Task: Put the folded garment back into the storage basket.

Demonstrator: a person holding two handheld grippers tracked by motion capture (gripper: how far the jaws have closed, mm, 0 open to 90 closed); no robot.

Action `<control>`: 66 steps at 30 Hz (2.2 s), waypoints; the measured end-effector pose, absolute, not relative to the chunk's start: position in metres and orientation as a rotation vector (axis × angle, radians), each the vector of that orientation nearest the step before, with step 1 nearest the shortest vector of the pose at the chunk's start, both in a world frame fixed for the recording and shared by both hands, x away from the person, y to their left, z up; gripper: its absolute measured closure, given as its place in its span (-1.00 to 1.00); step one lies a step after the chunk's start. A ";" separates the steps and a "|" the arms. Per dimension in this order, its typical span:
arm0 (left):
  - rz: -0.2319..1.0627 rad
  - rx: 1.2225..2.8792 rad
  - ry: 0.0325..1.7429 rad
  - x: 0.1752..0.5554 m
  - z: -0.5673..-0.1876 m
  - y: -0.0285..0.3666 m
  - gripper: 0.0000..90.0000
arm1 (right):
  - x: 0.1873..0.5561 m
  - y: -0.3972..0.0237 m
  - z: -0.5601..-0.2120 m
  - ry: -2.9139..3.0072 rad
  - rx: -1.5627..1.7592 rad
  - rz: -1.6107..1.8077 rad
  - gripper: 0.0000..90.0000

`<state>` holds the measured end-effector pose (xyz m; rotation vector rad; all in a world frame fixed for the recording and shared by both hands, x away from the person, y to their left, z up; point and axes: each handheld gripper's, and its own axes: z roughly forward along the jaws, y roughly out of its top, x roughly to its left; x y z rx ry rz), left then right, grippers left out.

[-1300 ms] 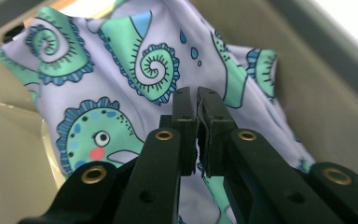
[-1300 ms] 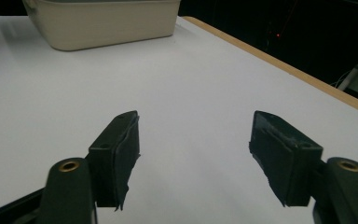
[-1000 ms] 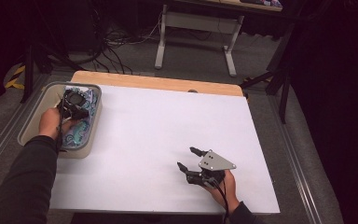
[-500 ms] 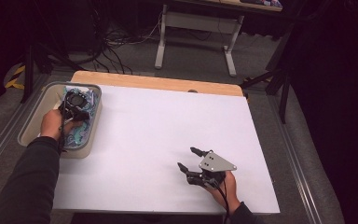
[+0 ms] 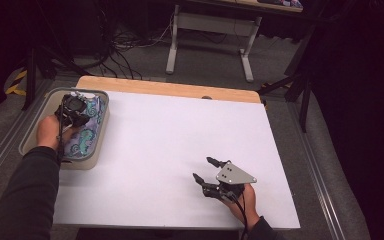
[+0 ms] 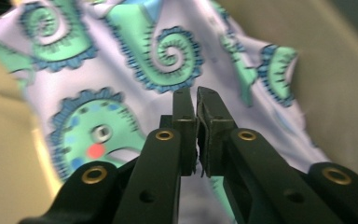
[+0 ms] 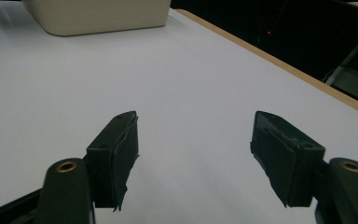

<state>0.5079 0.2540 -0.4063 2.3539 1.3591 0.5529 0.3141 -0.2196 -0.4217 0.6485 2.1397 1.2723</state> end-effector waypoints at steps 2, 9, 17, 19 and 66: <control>0.542 2.393 1.398 0.509 -0.409 0.257 0.94 | 0.314 -0.220 -0.422 2.139 0.648 1.266 -0.29; 0.511 2.432 1.464 0.512 -0.424 0.261 0.96 | 0.316 -0.222 -0.423 2.148 0.658 1.258 -0.29; 0.534 2.403 1.517 0.512 -0.424 0.264 0.99 | 0.316 -0.220 -0.424 2.154 0.657 1.240 -0.30; 0.541 2.407 1.510 0.512 -0.424 0.263 0.99 | 0.316 -0.220 -0.424 2.150 0.656 1.243 -0.30; 0.792 2.163 1.263 0.464 -0.384 0.252 0.94 | 0.314 -0.236 -0.419 2.084 0.684 1.231 -0.33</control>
